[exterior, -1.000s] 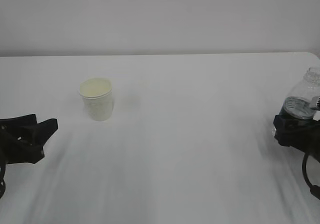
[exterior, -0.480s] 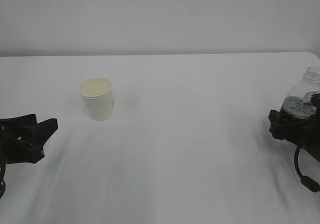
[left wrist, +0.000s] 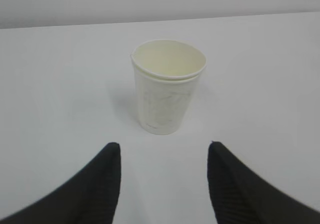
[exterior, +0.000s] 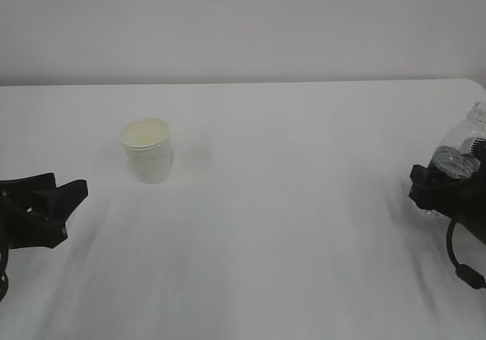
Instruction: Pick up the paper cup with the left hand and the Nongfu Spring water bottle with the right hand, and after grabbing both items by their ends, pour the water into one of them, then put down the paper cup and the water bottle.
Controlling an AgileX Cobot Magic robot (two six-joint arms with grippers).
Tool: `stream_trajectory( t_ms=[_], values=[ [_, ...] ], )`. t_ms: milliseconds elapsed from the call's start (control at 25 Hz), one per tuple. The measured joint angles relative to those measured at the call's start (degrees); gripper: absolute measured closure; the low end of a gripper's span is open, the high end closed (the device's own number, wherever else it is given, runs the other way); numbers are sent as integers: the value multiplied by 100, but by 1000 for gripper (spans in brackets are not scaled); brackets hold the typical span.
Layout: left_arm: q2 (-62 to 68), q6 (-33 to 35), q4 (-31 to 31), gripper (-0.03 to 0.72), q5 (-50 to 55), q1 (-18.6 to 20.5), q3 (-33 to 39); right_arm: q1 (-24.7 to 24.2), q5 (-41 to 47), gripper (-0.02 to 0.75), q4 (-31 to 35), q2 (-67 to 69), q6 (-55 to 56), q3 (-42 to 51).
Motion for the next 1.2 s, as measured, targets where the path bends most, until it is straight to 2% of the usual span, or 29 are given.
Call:
stream_trajectory(
  t_ms=[360, 560, 880, 1200],
  values=[
    [0, 0, 0, 291, 0, 0, 0, 0, 0, 285, 4, 0, 0, 0],
    [0, 0, 0, 291, 0, 0, 0, 0, 9, 293, -139, -29, -69, 0],
    [0, 0, 0, 291, 0, 0, 0, 0, 127, 296, -825, -393, -287, 84],
    [0, 0, 0, 291, 0, 0, 0, 0, 127, 298, -879, -752, -503, 480]
  ],
)
